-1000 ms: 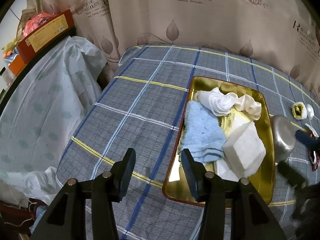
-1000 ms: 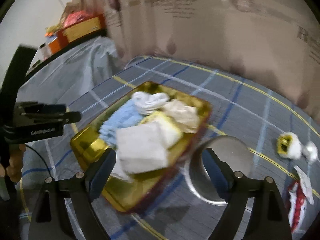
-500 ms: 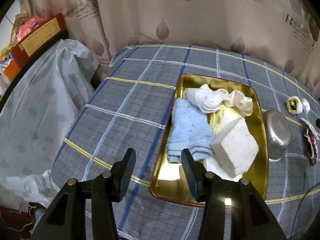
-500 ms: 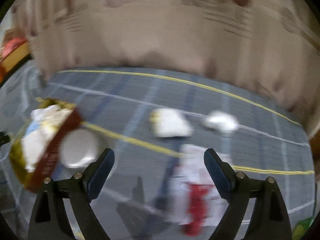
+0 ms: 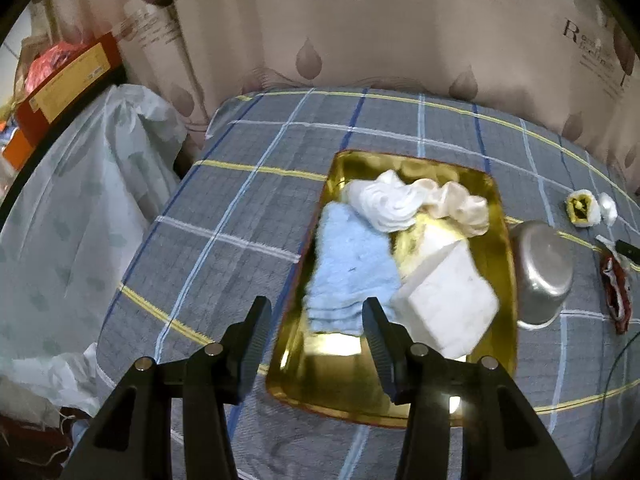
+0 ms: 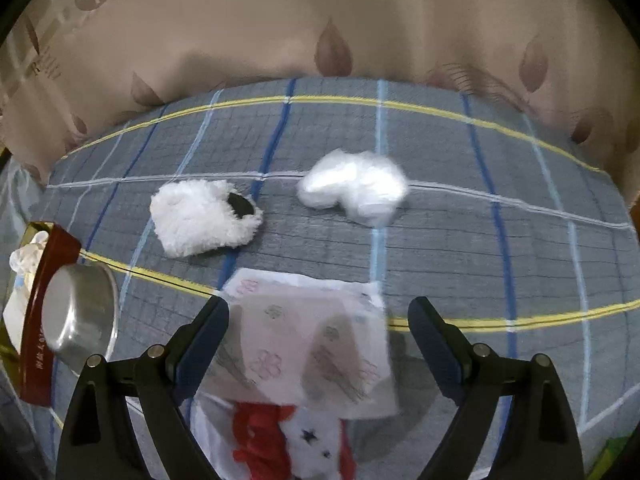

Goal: Organize soft objects
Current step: 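Move the right tool to the floral white pad and grasp it, then grasp the white fluffy sock with the left tool while the right tool holds the pad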

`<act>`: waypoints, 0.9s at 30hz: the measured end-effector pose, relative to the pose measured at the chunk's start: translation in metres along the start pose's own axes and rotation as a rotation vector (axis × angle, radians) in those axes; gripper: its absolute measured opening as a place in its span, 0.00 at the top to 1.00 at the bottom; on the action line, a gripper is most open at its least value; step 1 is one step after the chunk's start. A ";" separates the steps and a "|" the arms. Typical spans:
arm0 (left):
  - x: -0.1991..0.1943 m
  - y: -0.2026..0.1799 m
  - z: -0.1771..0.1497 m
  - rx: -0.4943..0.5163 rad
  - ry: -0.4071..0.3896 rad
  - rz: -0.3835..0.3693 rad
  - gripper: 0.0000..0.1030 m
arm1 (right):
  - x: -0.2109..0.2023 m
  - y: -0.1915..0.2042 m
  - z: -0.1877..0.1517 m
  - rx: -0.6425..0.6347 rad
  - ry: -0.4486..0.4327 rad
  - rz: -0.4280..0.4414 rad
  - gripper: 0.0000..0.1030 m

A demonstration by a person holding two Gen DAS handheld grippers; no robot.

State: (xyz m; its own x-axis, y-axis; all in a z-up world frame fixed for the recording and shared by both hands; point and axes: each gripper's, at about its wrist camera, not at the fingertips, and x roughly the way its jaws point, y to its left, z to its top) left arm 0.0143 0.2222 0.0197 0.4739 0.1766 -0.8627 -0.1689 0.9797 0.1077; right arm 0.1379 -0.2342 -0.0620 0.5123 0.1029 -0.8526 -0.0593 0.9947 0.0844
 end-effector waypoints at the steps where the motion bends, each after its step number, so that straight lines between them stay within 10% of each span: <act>1: -0.001 -0.005 0.003 0.005 0.001 -0.008 0.53 | 0.005 0.003 0.000 -0.008 0.011 0.009 0.13; 4: -0.004 -0.025 0.011 0.040 -0.001 -0.019 0.53 | 0.017 0.009 0.001 -0.027 0.035 -0.004 0.16; 13: -0.005 -0.114 0.038 0.183 0.000 -0.089 0.53 | 0.007 -0.016 -0.004 -0.010 0.000 0.006 0.67; 27: 0.003 -0.237 0.052 0.330 0.032 -0.229 0.53 | -0.018 -0.059 -0.051 -0.061 -0.100 -0.086 0.71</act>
State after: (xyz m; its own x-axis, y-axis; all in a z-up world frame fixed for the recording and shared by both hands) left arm 0.1008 -0.0045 0.0172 0.4390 -0.0476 -0.8972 0.2266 0.9722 0.0593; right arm 0.0888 -0.2954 -0.0776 0.6005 0.0205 -0.7993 -0.0616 0.9979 -0.0207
